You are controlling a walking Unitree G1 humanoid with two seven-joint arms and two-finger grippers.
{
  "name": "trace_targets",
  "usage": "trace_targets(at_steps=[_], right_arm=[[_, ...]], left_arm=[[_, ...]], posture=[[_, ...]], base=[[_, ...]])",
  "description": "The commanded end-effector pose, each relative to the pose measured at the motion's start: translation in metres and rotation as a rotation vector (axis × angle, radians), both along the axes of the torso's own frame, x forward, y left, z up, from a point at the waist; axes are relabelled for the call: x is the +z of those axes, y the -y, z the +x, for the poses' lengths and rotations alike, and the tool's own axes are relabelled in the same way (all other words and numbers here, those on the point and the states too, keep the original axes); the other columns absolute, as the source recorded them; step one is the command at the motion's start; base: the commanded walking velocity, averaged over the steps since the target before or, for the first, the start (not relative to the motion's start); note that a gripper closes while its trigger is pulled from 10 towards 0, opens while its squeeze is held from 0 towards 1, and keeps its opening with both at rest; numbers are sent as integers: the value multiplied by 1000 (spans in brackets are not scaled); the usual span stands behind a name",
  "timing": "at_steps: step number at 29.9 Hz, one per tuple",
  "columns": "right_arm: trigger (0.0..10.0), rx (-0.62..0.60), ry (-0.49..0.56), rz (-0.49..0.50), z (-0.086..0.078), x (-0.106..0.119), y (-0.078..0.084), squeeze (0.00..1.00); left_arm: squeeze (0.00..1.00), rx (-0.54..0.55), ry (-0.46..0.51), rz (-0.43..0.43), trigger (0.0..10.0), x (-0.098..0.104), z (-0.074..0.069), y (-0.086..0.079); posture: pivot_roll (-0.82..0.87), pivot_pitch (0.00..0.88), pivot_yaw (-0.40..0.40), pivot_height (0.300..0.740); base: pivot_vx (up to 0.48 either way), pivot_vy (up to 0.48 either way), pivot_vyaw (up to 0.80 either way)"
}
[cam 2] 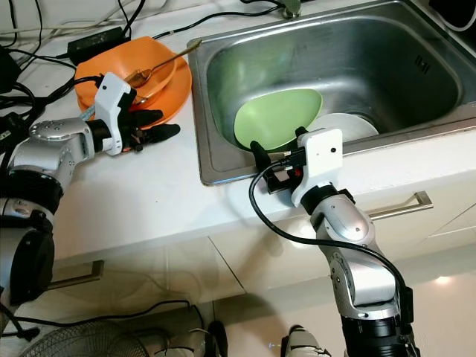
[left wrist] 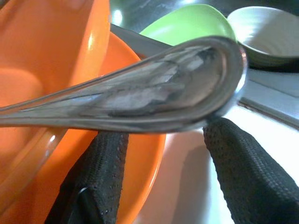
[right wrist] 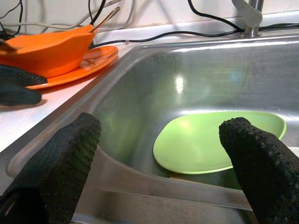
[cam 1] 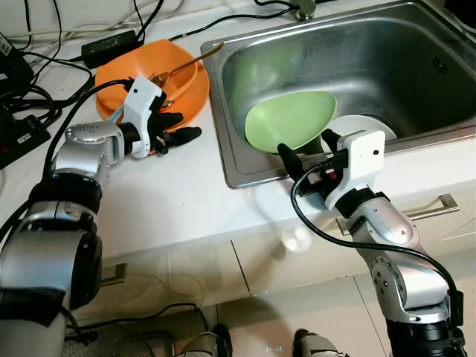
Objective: Kitchen organization
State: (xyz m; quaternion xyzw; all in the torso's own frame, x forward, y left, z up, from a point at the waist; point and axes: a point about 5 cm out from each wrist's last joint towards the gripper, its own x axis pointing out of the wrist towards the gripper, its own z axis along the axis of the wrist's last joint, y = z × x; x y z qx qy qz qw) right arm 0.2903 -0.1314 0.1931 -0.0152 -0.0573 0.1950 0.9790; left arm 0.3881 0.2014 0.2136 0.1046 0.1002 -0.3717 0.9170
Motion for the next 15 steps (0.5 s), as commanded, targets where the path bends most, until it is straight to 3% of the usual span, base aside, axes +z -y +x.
trace_targets(at_steps=[1,15], right_arm=[[10000,8,-160,-8,-1,-33,2,0],[10000,373,-138,17,-12,-17,-12,0]], left_arm=[[0,-38,-153,31,10000,-33,-11,-3],[0,-98,-143,-34,10000,-31,-42,10]], posture=[[-106,187,169,740],[-86,166,158,740]], base=[[0,0,0],[0,0,0]])
